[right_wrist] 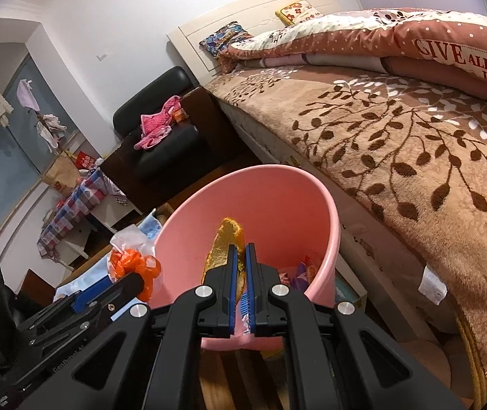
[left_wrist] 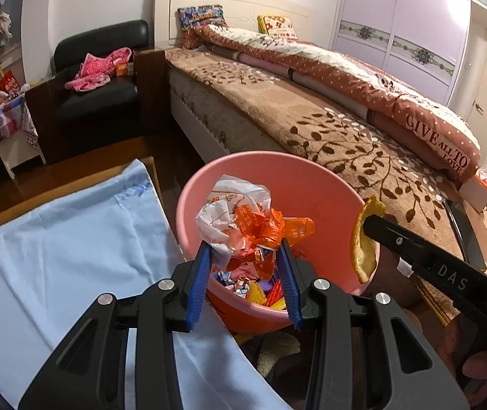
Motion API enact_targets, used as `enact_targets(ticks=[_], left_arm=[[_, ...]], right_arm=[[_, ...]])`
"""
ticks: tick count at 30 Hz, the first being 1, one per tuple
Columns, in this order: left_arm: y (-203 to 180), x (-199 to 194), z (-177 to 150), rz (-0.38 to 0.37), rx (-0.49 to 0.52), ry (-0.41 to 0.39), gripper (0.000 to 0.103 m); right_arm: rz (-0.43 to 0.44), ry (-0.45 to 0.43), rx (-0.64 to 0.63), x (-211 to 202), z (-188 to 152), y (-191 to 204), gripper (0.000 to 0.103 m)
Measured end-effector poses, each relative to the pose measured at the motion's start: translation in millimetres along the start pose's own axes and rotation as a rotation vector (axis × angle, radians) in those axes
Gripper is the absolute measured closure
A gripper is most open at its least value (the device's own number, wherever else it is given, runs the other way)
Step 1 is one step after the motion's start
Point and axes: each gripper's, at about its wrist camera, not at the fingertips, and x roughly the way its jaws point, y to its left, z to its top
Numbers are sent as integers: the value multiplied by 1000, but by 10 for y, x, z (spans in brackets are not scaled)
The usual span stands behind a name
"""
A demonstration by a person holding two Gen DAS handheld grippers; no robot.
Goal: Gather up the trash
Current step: 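Open the left tool to drop the orange bag while the right tool drops the crust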
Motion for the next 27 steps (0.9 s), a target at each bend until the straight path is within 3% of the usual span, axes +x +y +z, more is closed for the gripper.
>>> enact_targets(ticks=[27], left_arm=[[-80, 607, -5, -17, 11, 121, 64]], right_arm=[[-83, 51, -28, 480, 1, -127, 98]])
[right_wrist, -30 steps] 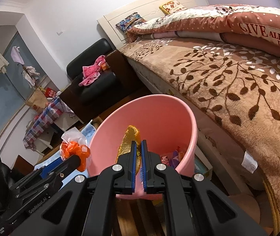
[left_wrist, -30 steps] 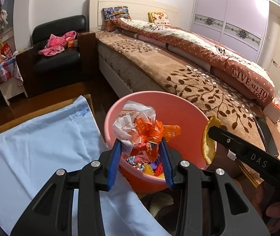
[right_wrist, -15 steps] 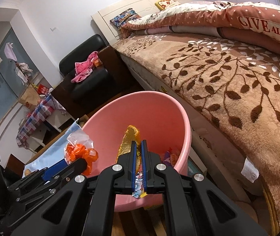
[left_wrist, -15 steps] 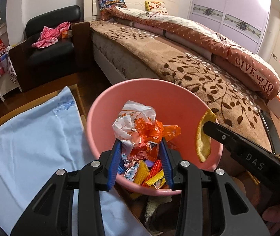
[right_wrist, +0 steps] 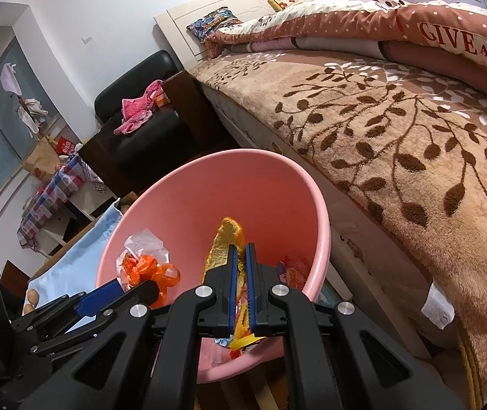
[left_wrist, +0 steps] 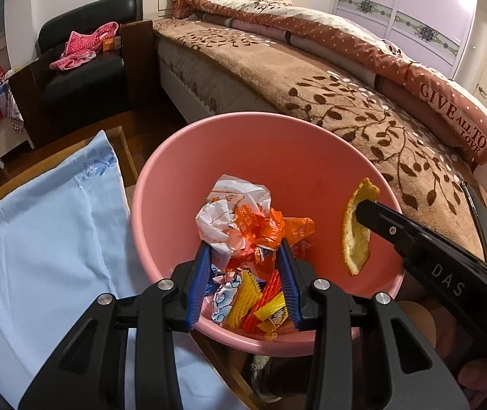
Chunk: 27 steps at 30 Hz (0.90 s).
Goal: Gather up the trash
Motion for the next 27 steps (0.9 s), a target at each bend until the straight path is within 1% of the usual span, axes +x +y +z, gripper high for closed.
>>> enact_targets(ticks=[9, 11, 16, 20, 24, 27], left_arm=[[21, 16, 23, 5, -10, 2, 61], [13, 18, 27, 0, -8, 3, 59], [5, 19, 26, -8, -9, 3, 56], [-3, 23, 32, -13, -10, 4, 55], [-15, 26, 33, -15, -9, 5, 53], [-13, 25, 33, -17, -10, 4, 52]], right_arm=[[-11, 6, 4, 57, 1, -23, 98], [-11, 7, 4, 61, 6, -28, 98], [-14, 7, 3, 71, 12, -37, 98], [-16, 2, 1, 84, 31, -47, 93], [-20, 1, -7, 98, 49, -40, 91], [-23, -7, -10, 92, 64, -42, 83]])
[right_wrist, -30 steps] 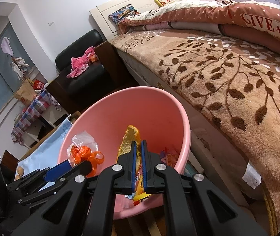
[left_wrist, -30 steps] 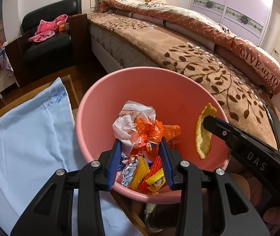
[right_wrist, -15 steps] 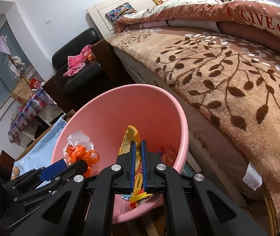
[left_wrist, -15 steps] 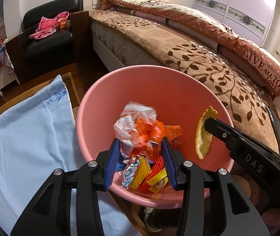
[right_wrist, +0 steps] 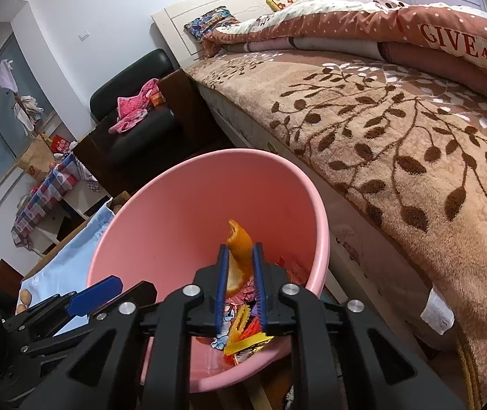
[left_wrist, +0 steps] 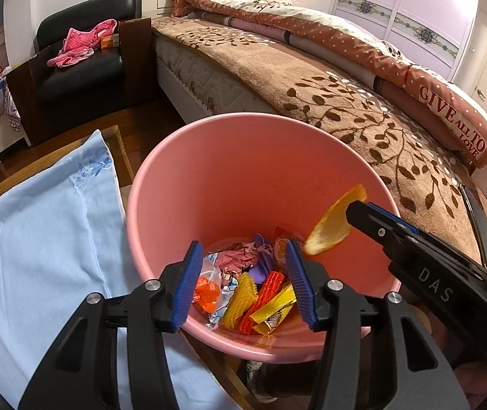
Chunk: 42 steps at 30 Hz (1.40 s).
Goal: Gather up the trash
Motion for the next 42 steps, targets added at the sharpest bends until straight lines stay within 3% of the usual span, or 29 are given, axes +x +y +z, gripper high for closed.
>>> enact_targets(ticks=[3, 27, 42], left_arm=[[-6, 3, 4, 0, -1, 0, 51], [-26, -81, 35, -26, -3, -21, 50], [3, -306, 59, -37, -5, -77, 50]], right_arm=[[-8, -5, 5, -9, 7, -13, 76], [21, -17, 6, -166, -17, 9, 74], [12, -52, -15, -422, -108, 52, 60]])
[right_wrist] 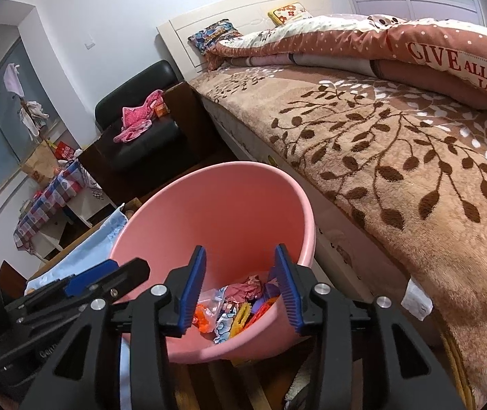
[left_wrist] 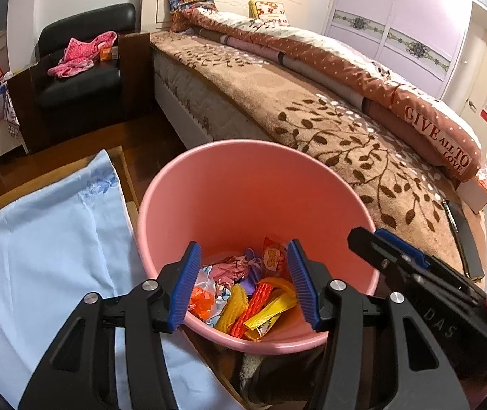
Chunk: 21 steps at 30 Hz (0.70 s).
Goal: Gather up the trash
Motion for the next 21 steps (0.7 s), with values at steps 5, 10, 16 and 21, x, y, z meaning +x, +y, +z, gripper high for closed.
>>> enact_targets(ticks=[5, 10, 16, 21], left_arm=[[5, -136, 10, -13, -9, -28, 50], [40, -300, 2, -20, -16, -58, 50], [83, -505, -38, -16, -19, -100, 50], [141, -688, -74, -5, -25, -143, 50]], right_arm=[[0, -27, -17, -153, -7, 81, 57], [0, -59, -51, -319, -45, 189, 53], [-10, -99, -109, -496, -124, 378, 49], [-16, -120, -135, -599, -177, 502, 44]])
